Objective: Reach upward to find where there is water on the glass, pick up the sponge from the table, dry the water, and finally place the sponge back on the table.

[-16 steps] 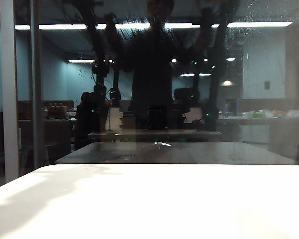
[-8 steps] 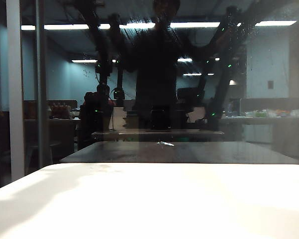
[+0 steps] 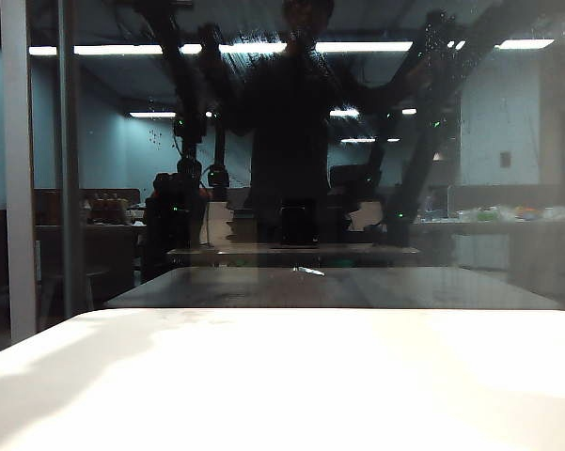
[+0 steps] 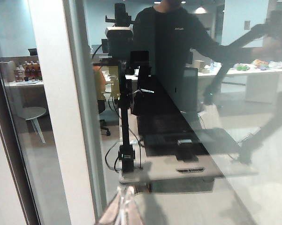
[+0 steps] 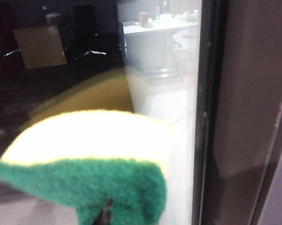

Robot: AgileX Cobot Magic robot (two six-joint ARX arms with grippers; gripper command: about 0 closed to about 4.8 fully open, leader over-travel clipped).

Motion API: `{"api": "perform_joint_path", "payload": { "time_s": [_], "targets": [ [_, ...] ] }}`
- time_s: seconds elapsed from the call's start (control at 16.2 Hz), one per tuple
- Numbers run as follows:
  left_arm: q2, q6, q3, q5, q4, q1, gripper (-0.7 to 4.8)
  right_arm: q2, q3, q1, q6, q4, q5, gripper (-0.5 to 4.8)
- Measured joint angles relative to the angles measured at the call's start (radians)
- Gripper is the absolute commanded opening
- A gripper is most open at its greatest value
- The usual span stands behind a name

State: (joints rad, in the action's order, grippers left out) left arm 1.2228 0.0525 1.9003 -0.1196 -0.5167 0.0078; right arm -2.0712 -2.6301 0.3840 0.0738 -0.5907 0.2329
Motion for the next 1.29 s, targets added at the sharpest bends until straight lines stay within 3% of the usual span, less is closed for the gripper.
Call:
{"api": "perform_joint_path", "payload": {
  "time_s": [0.37,0.55,0.86,1.29],
  "targets": [
    [0.000,0.000,0.000,-0.040,0.000,0.000,-0.05,0.127,0.001,-0.042,0.039,-0.011,0.055,-0.09],
    [0.000,0.000,0.000,-0.061,0.000,0.000,-0.05,0.180,0.000,-0.109,0.044,-0.064,0.058,-0.09],
    [0.000,0.000,0.000,-0.123,0.000,0.000,-0.05,0.271,0.002,-0.205,0.042,-0.108,0.056,-0.09],
    [-0.016,0.000,0.000,-0.127,-0.007,0.000,-0.05,0.342,0.005,-0.283,0.015,-0.222,0.014,-0.09]
  ]
}}
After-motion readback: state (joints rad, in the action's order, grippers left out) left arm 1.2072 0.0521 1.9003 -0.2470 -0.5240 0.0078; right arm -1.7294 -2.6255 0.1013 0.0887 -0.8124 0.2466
